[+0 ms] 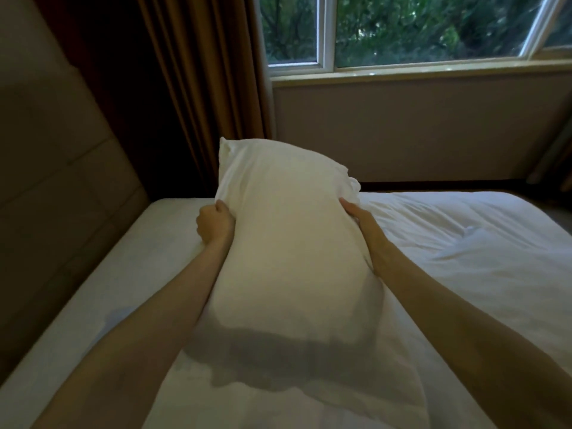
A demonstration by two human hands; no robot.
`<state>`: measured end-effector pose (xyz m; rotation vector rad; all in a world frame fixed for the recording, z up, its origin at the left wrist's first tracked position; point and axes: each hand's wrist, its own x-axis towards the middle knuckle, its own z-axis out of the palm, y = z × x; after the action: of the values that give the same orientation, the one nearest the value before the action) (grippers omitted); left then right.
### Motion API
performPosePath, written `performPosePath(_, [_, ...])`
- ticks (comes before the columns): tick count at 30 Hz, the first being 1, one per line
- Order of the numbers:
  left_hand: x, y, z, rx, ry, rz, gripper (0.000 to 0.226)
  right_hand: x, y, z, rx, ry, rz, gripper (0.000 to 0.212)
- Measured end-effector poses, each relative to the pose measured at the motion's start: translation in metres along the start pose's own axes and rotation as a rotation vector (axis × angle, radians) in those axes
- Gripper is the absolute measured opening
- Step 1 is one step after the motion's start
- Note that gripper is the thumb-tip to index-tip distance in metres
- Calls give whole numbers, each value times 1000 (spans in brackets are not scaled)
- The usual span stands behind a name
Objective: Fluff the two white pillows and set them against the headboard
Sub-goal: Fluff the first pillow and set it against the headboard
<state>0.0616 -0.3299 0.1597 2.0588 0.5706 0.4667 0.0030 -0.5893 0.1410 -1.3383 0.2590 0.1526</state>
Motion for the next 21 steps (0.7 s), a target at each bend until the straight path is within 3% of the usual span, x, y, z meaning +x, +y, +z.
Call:
performPosePath(12, [28,11,-144,-99,167,56,40,-63,-50,114,-153,-44,-127,73])
performPosePath(21, [105,-26,-226,-94,161,123,42,-65,-36,230,-116,-56,-159,56])
